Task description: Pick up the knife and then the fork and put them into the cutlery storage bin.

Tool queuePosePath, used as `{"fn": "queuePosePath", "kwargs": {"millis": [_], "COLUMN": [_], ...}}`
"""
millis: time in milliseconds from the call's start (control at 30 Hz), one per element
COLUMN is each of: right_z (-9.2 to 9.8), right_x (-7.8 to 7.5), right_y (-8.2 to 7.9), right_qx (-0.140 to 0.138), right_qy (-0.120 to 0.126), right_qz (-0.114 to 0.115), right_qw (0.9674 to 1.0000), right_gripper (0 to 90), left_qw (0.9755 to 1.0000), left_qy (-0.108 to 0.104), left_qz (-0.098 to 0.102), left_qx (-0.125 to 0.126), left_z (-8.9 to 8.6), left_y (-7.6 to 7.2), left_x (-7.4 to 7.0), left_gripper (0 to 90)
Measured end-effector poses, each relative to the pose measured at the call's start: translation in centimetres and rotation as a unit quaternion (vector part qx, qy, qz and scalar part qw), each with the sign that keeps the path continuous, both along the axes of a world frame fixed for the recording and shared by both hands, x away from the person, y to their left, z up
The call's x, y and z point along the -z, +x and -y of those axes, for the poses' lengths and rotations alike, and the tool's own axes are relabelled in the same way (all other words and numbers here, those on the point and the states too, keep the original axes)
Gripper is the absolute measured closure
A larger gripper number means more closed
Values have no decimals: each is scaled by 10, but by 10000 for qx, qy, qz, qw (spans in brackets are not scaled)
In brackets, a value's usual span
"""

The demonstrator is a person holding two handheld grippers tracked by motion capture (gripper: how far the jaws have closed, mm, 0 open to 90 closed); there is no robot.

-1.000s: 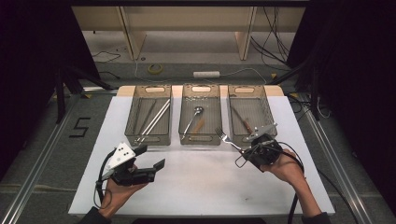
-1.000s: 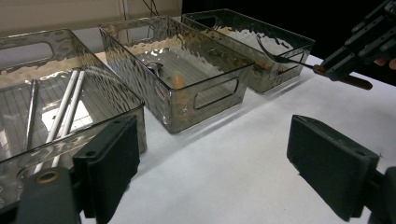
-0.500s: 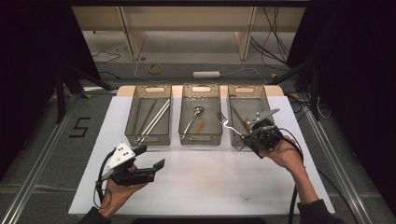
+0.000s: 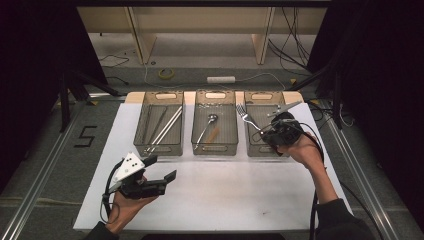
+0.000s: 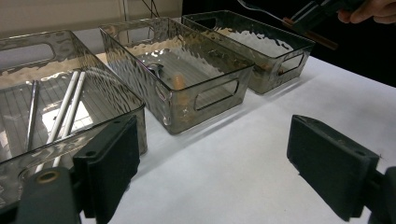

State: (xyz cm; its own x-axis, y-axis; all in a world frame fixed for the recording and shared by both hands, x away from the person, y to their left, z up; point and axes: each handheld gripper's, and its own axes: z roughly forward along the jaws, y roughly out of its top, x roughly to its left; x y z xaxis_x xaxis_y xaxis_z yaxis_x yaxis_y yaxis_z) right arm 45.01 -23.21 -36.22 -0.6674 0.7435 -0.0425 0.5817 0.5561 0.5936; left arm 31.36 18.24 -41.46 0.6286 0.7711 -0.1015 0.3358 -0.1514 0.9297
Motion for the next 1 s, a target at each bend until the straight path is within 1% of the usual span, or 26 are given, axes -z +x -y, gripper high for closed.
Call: {"fn": "queuePosePath", "kwargs": {"millis": [233,400,533,767,1000], "right_z": [5,9,11,13,15], "right_x": [-1,-2,-1,0,6], "right_y": [19,32,41,53,62], "right_qx": [273,450,553,750,948], "right_qy": [-49,20,12,39,20], "right_qz": [-28,-69,-104,-157,-197], "right_qw": [9996,9990,9984,9971,9953], "right_gripper": [775,775,775,775,775], "left_qw": [10000,10000,10000,10000,10000], "left_qy": [-3,4,-1,6,8], "left_qz": [-1,-11,-5,2,6], "left_qx": [-1,6,4,14,20], "left_z": [0,0,0,0,0], "left_y": [0,0,0,0,0], "left_x": [0,0,0,0,0], "left_gripper": [168,168,168,168,168]}}
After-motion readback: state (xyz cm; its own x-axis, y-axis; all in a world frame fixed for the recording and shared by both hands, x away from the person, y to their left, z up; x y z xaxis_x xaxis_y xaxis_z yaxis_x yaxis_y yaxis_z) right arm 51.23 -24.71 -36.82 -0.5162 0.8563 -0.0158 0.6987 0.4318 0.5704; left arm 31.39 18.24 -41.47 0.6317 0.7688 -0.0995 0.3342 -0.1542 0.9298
